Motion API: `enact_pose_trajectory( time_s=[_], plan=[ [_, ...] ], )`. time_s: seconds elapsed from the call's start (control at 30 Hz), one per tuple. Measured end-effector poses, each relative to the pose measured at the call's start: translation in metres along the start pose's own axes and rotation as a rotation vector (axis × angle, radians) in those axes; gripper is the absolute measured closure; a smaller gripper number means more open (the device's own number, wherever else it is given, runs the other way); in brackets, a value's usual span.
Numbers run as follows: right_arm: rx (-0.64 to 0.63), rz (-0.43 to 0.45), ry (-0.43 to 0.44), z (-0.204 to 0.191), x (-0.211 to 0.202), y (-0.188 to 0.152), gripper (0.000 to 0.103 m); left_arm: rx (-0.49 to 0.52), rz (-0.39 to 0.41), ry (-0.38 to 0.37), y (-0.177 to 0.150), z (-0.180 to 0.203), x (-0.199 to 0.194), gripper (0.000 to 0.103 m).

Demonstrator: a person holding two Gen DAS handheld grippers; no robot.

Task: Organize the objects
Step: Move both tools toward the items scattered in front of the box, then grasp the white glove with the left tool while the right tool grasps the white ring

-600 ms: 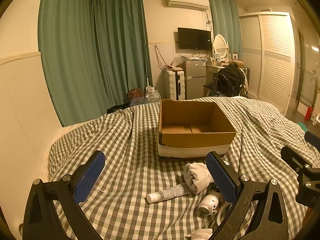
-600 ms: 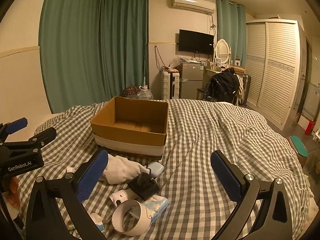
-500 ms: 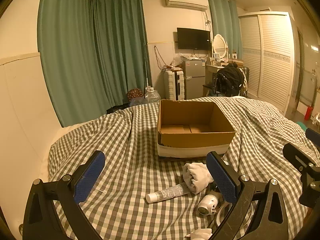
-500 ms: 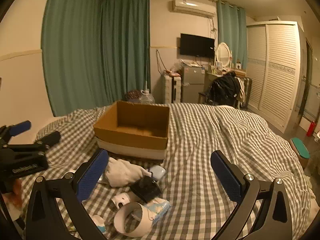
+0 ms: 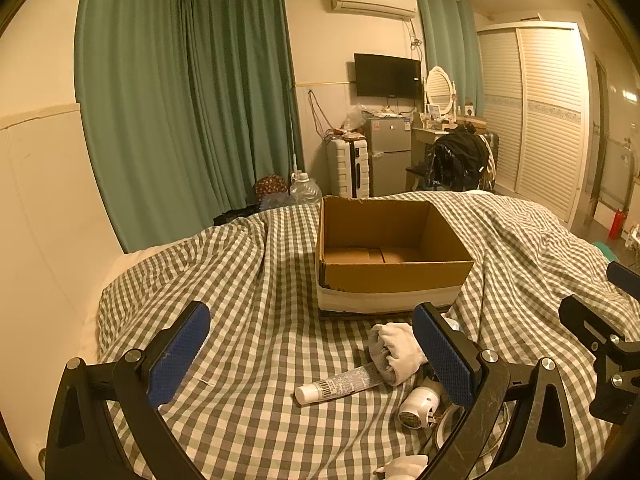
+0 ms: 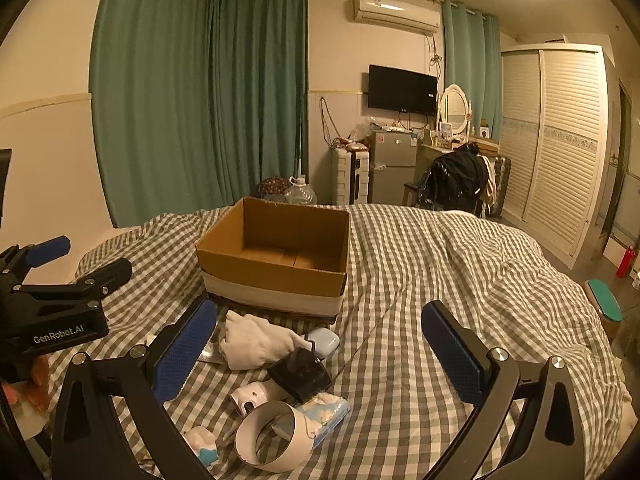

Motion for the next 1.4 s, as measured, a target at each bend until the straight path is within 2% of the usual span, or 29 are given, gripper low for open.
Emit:
enact_pose_trajectory(
  time_s=[0.67,0.77,0.83,1.0,1.17,1.27,1.4],
  plan=[
    [-0.003,-0.029,-0.003,-0.002,0.006,-0.009,0.001,-0.008,-0.020,-0.007,-0.010,-0.001,0.005,0.000],
    [-0.007,-0.038,0.000,-0.002,0.007,-0.010,0.002,-0.006,-0.030,-0.010,-0.013,0.000,0.007,0.000],
    [-0.004,-0.030,0.001,-0.002,0.005,-0.010,0.007,-0.005,-0.032,-0.010,-0.015,0.000,0.007,0.000],
    [-0.011,-0.012,0.000,-0.003,0.000,-0.007,0.007,-0.012,-0.052,-0.022,-0.019,-0.002,0.012,0.000],
    [-0.022,-0.091,0.012,-0.005,0.019,-0.024,0.007,0.010,-0.136,-0.027,-0.039,0.001,0.035,0.000],
    [-0.022,-0.159,0.010,-0.005,0.037,-0.043,0.008,0.024,-0.204,-0.056,-0.057,0.007,0.052,0.000],
    [-0.042,-0.276,0.002,-0.007,0.061,-0.076,0.020,0.059,-0.258,-0.077,-0.077,0.017,0.068,0.000]
  ],
)
Point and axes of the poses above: each gripper's, at about its wrist camera, not at the fingertips, and x roughly the way its jaws point, z to its right, y to its top, the point moved 6 cm from there along x, roughly the way its jaws point, and after that the axes turned 6 degrees about x, right-handed, at the moved point
